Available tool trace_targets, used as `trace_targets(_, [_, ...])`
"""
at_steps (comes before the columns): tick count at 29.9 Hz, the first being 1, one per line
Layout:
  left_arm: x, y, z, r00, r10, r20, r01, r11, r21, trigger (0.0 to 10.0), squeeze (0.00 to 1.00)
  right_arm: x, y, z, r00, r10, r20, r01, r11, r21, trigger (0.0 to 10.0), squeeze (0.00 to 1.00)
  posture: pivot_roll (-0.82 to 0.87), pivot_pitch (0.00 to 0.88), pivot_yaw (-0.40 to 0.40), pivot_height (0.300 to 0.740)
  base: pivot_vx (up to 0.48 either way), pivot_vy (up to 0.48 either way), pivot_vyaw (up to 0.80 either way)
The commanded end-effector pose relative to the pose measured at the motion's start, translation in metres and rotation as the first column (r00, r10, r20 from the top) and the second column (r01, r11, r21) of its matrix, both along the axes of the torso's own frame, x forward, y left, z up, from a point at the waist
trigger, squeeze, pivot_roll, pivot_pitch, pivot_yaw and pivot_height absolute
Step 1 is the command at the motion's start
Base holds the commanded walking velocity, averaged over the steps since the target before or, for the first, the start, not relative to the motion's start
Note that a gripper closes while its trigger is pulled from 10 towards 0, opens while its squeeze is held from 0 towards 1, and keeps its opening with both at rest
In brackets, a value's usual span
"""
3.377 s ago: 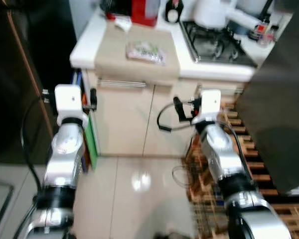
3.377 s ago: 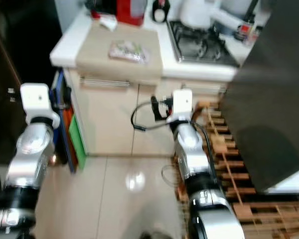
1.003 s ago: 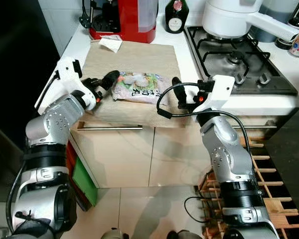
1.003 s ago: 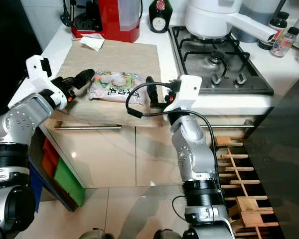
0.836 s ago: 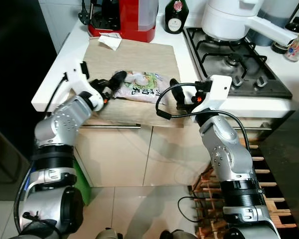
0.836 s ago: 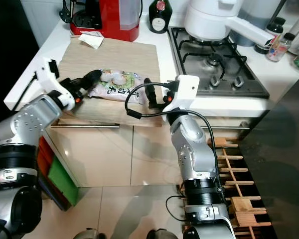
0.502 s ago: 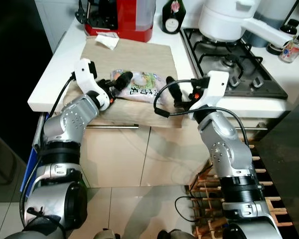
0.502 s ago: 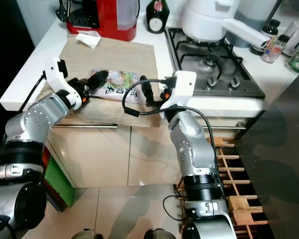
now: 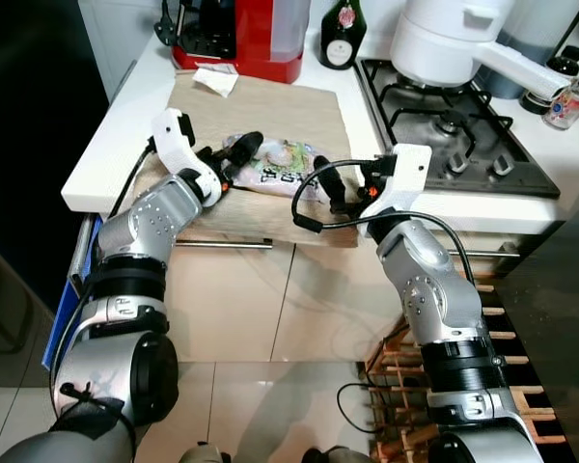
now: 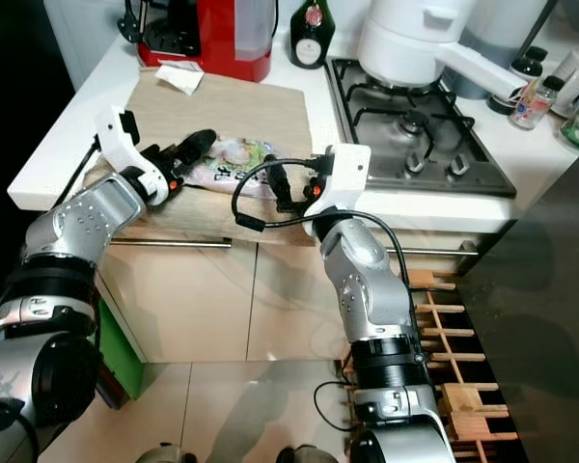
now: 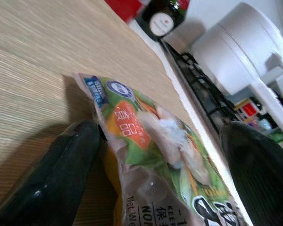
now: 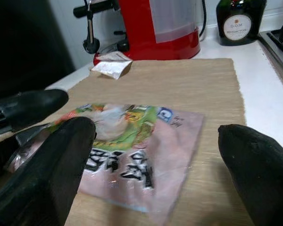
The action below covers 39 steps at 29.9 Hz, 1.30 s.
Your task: Restocking fridge
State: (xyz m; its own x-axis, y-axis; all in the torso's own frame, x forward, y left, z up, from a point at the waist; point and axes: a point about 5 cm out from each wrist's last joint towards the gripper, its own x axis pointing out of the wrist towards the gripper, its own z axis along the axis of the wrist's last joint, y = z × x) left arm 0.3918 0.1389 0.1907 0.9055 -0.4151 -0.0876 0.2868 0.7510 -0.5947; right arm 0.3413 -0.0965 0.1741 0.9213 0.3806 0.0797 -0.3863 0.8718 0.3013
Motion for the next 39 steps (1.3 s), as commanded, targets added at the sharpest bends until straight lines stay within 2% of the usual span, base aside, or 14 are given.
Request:
trace_targets(1, [-0.001,-0.012,-0.011,0.997,-0.036,-0.062,0.037,0.999,0.007,10.0,0.00,0.004,-0.003,0.006,1.000,0.002,0.002,-0.002,1.000,0.010,10.0,0.00,-0.02,0.028,-0.141,0.740,0.000,0.000,0.00])
trace_targets(6, [0.000,-0.024,-0.020,0.994,-0.039,-0.100,0.039,0.999,0.002,10.0,0.00,0.005,-0.002,0.006,1.000,0.012,0.002,-0.012,1.000,0.002,10.0,0.00,-0.02,0.032,-0.148,0.740,0.000,0.000,0.00])
trace_targets(8, [-0.001,-0.028,-0.029,0.988,-0.052,-0.142,0.056,0.998,0.025,10.0,0.00,0.004,0.001,0.003,1.000,0.018,-0.007,-0.018,1.000,0.007,10.0,0.00,-0.01,0.033,-0.135,0.740,0.000,0.000,0.00])
trace_targets(14, [-0.002,-0.024,-0.038,0.983,-0.042,-0.181,0.050,0.998,0.037,10.0,0.00,0.004,0.003,0.002,1.000,0.015,-0.008,-0.015,1.000,0.019,10.0,0.00,0.00,0.036,-0.116,0.740,0.000,0.000,0.00])
trace_targets(15, [-0.003,-0.022,-0.041,0.981,-0.041,-0.188,0.050,0.998,0.041,0.9,0.00,0.004,0.003,0.002,1.000,0.011,-0.009,-0.011,1.000,0.025,10.0,0.00,0.00,0.037,-0.112,0.740,0.000,0.000,0.00])
trace_targets(16, [-0.003,-0.020,-0.044,0.980,-0.038,-0.193,0.047,0.998,0.045,0.0,0.00,0.004,0.004,0.001,1.000,0.005,-0.011,-0.005,0.999,0.034,10.0,0.00,0.00,0.037,-0.112,0.740,0.000,0.000,0.00])
trace_targets(19, [-0.003,-0.013,-0.047,0.984,-0.023,-0.176,0.037,0.996,0.081,0.0,0.00,0.002,0.007,-0.003,1.000,-0.005,-0.019,0.006,0.999,0.052,10.0,0.00,0.02,0.043,-0.068,0.740,0.000,0.000,0.00])
trace_targets(24, [-0.003,-0.012,-0.045,0.987,-0.034,-0.154,0.047,0.995,0.082,0.0,0.00,0.002,0.009,-0.004,1.000,-0.007,-0.020,0.008,0.998,0.058,10.0,0.00,0.02,0.041,-0.060,0.740,0.000,0.000,0.00])
trace_targets(27, [-0.004,-0.015,-0.045,0.988,-0.074,-0.138,0.089,0.991,0.104,0.0,0.00,0.002,0.011,-0.005,1.000,-0.011,-0.020,0.013,0.997,0.070,10.0,0.00,0.03,0.033,-0.042,0.740,0.000,0.000,0.00])
trace_targets(28, [-0.006,-0.021,-0.044,0.984,-0.125,-0.126,0.138,0.985,0.103,0.0,0.00,0.002,0.013,-0.005,1.000,-0.013,-0.019,0.015,0.997,0.076,10.0,0.00,0.03,0.029,-0.034,0.740,0.000,0.000,0.00])
trace_targets(32, [-0.007,-0.025,-0.044,0.980,-0.167,-0.104,0.180,0.974,0.134,0.0,0.00,0.002,0.013,-0.005,1.000,-0.019,-0.016,0.020,0.996,0.083,10.0,0.00,0.03,0.023,-0.026,0.740,0.000,0.000,0.00])
trace_targets(37, [-0.006,-0.027,-0.041,0.978,-0.188,-0.090,0.199,0.972,0.127,0.0,0.00,0.002,0.012,-0.006,0.999,-0.027,-0.017,0.028,0.996,0.085,10.0,0.00,0.02,0.021,-0.022,0.740,0.000,0.000,0.00])
trace_targets(39, [-0.005,-0.025,-0.034,0.981,-0.185,-0.050,0.189,0.978,0.088,0.0,0.00,0.001,0.010,-0.008,0.999,-0.034,-0.021,0.035,0.996,0.086,10.0,0.00,0.02,0.021,-0.022,0.740,0.000,0.000,0.00])
